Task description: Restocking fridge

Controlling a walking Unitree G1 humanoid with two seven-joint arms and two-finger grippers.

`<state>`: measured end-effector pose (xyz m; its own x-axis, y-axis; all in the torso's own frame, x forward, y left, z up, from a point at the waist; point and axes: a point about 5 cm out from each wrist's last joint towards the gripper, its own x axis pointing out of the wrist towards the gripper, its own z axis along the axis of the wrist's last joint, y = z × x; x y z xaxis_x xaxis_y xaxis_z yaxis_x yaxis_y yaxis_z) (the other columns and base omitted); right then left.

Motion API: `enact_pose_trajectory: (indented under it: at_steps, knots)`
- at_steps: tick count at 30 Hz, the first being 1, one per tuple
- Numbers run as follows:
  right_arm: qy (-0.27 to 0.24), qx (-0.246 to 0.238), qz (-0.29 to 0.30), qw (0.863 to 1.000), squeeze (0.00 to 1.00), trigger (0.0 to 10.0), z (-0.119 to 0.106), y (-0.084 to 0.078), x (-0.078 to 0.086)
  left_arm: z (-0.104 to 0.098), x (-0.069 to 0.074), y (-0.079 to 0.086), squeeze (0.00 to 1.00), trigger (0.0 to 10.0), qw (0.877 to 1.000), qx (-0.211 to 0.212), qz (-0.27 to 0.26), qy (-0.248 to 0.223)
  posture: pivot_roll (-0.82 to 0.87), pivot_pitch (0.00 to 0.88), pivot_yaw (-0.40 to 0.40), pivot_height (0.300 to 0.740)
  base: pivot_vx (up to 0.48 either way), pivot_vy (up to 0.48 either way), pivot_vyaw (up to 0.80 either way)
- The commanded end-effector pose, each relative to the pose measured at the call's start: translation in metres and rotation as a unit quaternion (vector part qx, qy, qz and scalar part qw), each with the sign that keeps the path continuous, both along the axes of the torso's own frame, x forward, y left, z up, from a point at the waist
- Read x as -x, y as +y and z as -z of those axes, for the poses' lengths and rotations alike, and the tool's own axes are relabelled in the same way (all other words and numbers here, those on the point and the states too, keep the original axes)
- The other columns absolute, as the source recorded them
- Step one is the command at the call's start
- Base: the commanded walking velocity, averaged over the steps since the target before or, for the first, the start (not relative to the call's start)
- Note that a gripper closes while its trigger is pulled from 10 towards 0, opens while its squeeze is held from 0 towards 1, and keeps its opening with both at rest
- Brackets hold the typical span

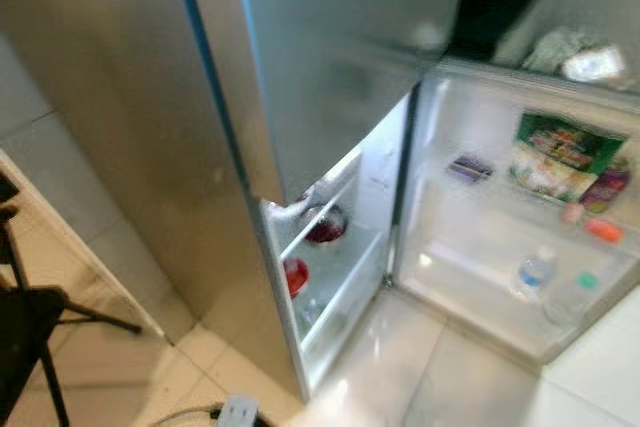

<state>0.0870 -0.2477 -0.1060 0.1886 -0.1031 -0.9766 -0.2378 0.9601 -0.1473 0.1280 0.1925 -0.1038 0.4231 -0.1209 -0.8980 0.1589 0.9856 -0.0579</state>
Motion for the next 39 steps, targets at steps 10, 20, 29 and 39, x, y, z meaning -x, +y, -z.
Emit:
enact_pose_trajectory:
  at_steps: [10, 20, 29, 39]
  knots:
    - [-0.011, -0.008, 0.004, 1.000, 0.00, 10.0, 0.0014, 0.0084, -0.0037, 0.0031, 0.0107, 0.0028, 0.00, 10.0, 1.000, -0.008, 0.010, 0.020, 0.00, 0.000, -0.021, 0.740, 0.000, -0.032, 0.38]
    - [-0.011, -0.006, -0.001, 1.000, 0.00, 10.0, 0.0012, 0.0082, -0.0046, 0.0031, 0.0099, 0.0015, 0.00, 10.0, 1.000, -0.005, 0.011, 0.021, 0.00, 0.000, -0.022, 0.740, 0.000, -0.442, 0.00]
    - [-0.006, 0.001, 0.006, 1.000, 0.00, 10.0, 0.0012, 0.0072, -0.0040, 0.0030, 0.0092, -0.0002, 0.00, 10.0, 1.000, -0.001, 0.011, 0.020, 0.00, 0.000, -0.024, 0.740, 0.000, -0.460, 0.00]
    - [0.004, -0.002, 0.001, 1.000, 0.00, 10.0, 0.0019, 0.0090, -0.0025, 0.0030, 0.0091, -0.0010, 0.00, 10.0, 1.000, 0.002, 0.010, 0.019, 0.00, 0.000, -0.025, 0.740, 0.000, -0.447, -0.77]
